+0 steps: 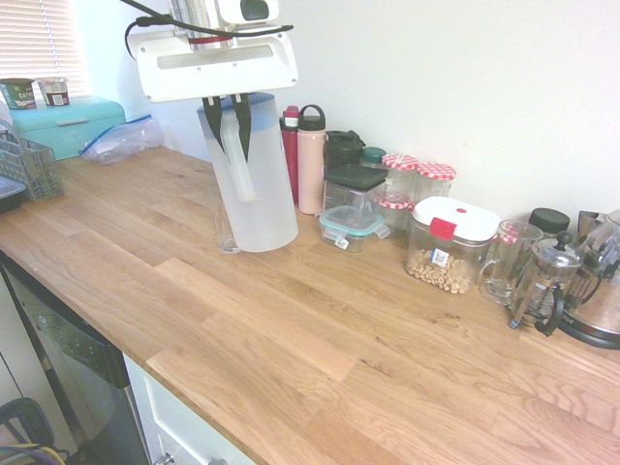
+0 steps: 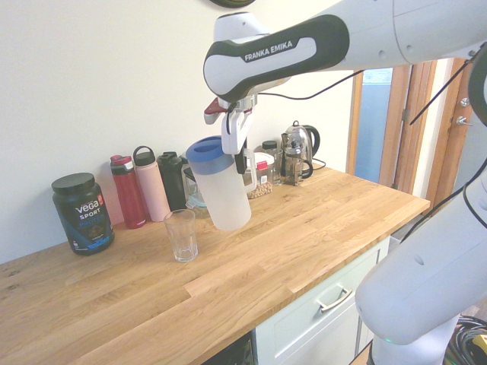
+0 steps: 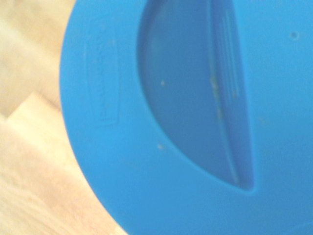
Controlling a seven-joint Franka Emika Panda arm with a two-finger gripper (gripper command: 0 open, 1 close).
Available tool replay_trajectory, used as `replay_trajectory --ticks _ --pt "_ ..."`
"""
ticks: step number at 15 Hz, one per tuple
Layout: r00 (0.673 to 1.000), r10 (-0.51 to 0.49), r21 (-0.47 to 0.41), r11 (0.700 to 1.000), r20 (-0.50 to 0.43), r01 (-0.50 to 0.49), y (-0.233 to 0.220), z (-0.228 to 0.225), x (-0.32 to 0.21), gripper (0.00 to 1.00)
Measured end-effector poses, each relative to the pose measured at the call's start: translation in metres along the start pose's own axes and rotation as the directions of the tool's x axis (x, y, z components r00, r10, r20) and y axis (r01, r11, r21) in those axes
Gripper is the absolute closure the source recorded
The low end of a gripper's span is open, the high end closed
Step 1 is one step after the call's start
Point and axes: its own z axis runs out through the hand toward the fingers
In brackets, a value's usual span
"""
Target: Pour me some water
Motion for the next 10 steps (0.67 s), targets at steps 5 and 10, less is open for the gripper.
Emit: replay_trajectory --ticks 5,10 --pt "0.98 -0.172 -0.165 0.968 0.101 0.187 -0.047 0.007 0.029 1.0" --pt "0.951 -0.236 -0.361 0.885 0.197 0.295 -0.071 0.01 0.037 1.0"
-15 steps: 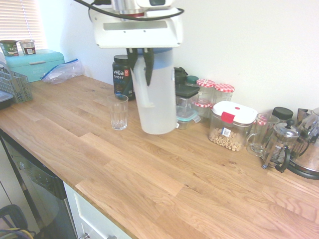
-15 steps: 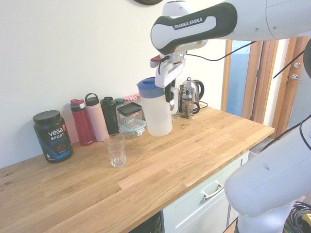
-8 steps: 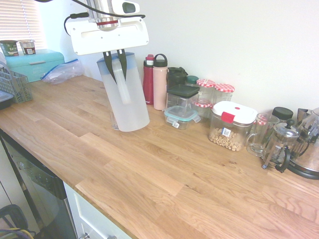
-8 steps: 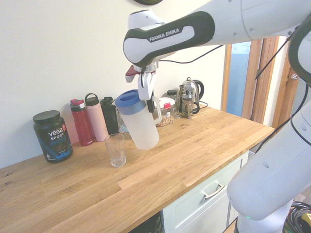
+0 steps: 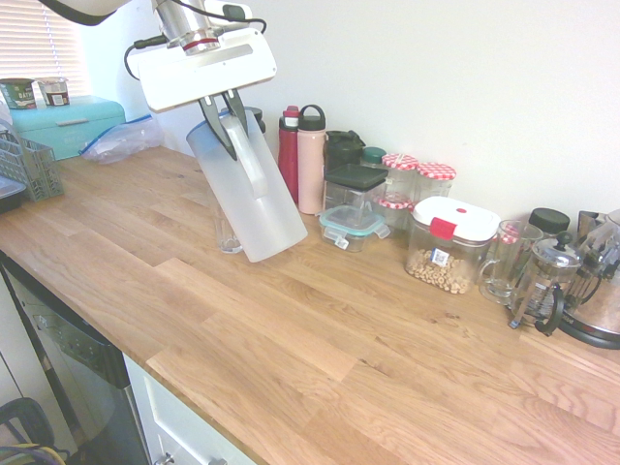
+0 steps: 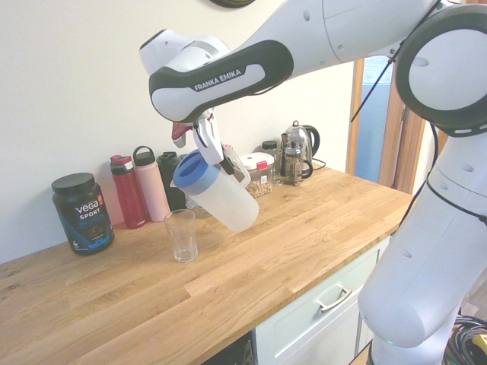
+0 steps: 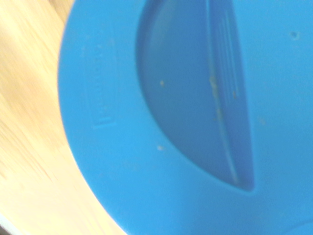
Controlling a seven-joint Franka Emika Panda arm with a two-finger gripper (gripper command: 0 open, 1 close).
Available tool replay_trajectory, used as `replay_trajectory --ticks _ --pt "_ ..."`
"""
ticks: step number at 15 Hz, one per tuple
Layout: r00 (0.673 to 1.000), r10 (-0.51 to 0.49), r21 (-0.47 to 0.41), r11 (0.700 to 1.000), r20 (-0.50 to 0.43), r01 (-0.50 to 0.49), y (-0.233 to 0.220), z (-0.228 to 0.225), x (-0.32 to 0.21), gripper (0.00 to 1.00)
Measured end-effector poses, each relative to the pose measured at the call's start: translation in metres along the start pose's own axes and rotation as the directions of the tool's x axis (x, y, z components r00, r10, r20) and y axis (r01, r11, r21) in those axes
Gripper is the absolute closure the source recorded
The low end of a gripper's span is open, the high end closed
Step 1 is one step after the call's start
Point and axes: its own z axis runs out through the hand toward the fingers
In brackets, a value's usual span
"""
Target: Pour me some water
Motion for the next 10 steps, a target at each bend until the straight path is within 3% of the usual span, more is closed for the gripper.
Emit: replay_trajectory --ticks 4,7,10 --pt "0.998 -0.043 -0.109 0.993 0.05 0.048 -0.034 0.01 0.01 1.0" --pt "0.993 -0.055 -0.238 0.968 0.1 0.078 -0.065 0.023 0.018 1.0" --pt "0.992 -0.056 -0.293 0.952 0.114 0.088 -0.079 0.02 0.021 1.0"
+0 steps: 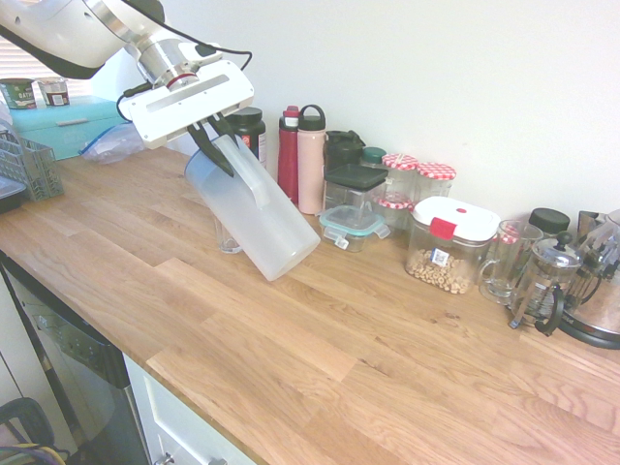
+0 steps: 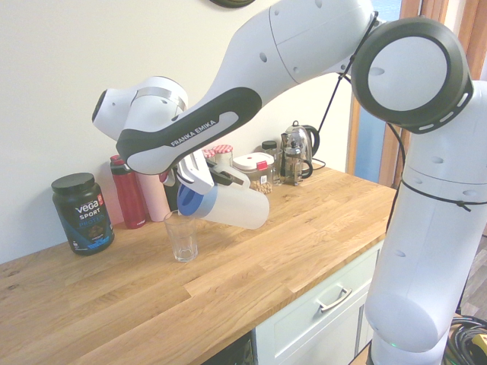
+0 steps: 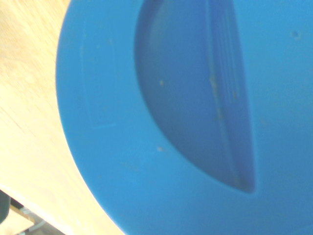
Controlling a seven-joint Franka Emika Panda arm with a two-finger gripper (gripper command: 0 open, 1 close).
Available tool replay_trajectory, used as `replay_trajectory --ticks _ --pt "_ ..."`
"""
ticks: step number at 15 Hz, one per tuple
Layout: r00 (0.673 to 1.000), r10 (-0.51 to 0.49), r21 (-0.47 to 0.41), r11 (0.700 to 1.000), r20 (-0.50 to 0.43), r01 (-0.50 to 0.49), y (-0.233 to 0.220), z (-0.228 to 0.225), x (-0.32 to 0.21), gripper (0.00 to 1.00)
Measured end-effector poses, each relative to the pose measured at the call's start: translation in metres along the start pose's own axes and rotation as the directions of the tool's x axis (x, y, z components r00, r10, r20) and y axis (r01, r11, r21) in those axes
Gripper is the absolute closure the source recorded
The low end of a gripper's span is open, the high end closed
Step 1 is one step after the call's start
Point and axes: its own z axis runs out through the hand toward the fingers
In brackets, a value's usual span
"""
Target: Pour me some water
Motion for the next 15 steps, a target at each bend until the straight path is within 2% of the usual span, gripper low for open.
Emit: replay_trajectory --ticks 9,13,15 --pt "0.999 0.028 -0.074 0.997 0.026 -0.026 0.01 -0.0053 -0.0042 1.0" --pt "0.999 0.035 -0.086 0.996 0.028 -0.032 0.0068 -0.0018 -0.0003 1.0" --pt "0.999 0.046 -0.064 0.997 0.016 -0.045 0.0094 -0.0016 0.0007 1.0"
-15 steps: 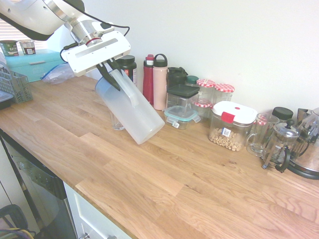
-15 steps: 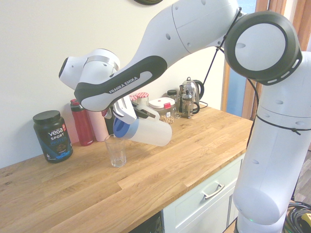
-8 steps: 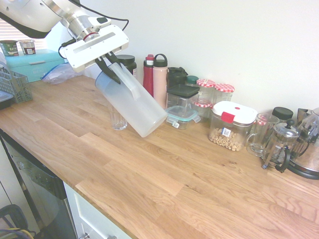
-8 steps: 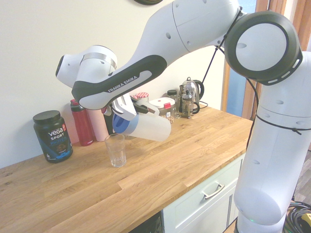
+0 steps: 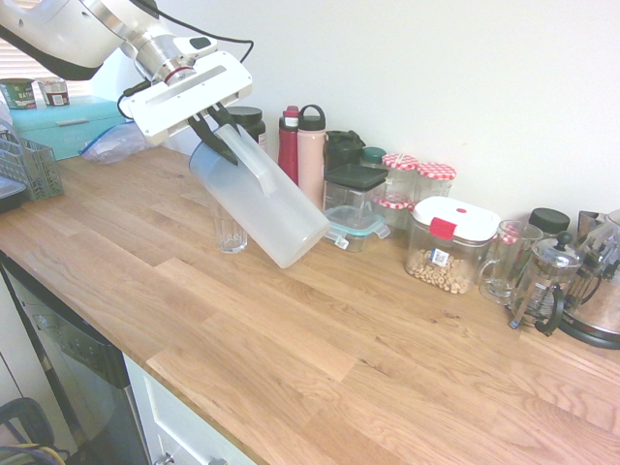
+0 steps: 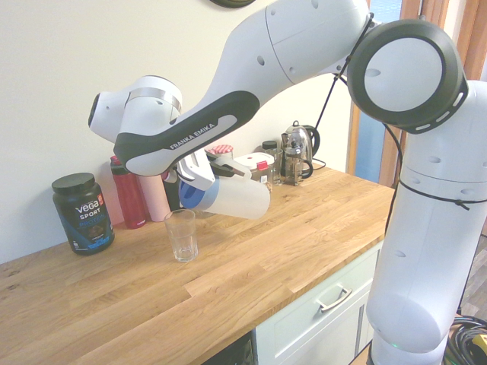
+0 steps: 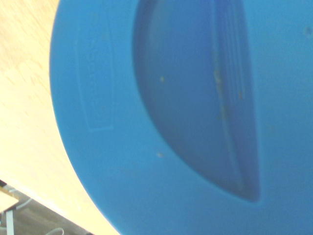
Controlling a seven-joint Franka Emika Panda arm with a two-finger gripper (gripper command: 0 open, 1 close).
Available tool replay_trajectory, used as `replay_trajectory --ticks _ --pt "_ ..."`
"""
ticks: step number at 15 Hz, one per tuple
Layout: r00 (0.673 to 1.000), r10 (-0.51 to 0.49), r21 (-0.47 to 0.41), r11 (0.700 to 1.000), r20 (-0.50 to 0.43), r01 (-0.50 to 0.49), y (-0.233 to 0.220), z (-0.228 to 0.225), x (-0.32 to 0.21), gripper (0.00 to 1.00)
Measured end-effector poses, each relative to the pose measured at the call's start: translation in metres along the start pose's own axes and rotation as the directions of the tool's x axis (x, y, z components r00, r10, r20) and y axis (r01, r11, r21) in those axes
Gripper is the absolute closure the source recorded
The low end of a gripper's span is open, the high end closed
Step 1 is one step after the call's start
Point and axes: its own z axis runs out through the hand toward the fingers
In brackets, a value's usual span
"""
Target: Pour me some water
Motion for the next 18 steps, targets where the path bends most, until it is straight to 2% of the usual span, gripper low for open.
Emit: replay_trajectory --ticks 2,4,6,8,13,15,18 --pt "0.999 0.035 0.088 0.996 -0.022 -0.033 0.013 0.001 -0.003 1.0" --pt "0.995 0.088 0.198 0.977 -0.052 -0.076 0.044 0.006 -0.018 1.0" --pt "0.983 0.169 0.307 0.941 -0.065 -0.142 0.079 0.023 -0.045 1.0" --pt "0.965 0.258 0.402 0.888 -0.038 -0.222 0.104 0.056 -0.076 1.0" --pt "0.882 0.45 0.519 0.725 0.141 -0.453 0.145 0.154 -0.111 1.0" --pt "0.833 0.509 0.546 0.645 0.216 -0.536 0.154 0.189 -0.118 1.0" --pt "0.738 0.611 0.577 0.505 0.287 -0.642 0.164 0.211 -0.117 1.0"
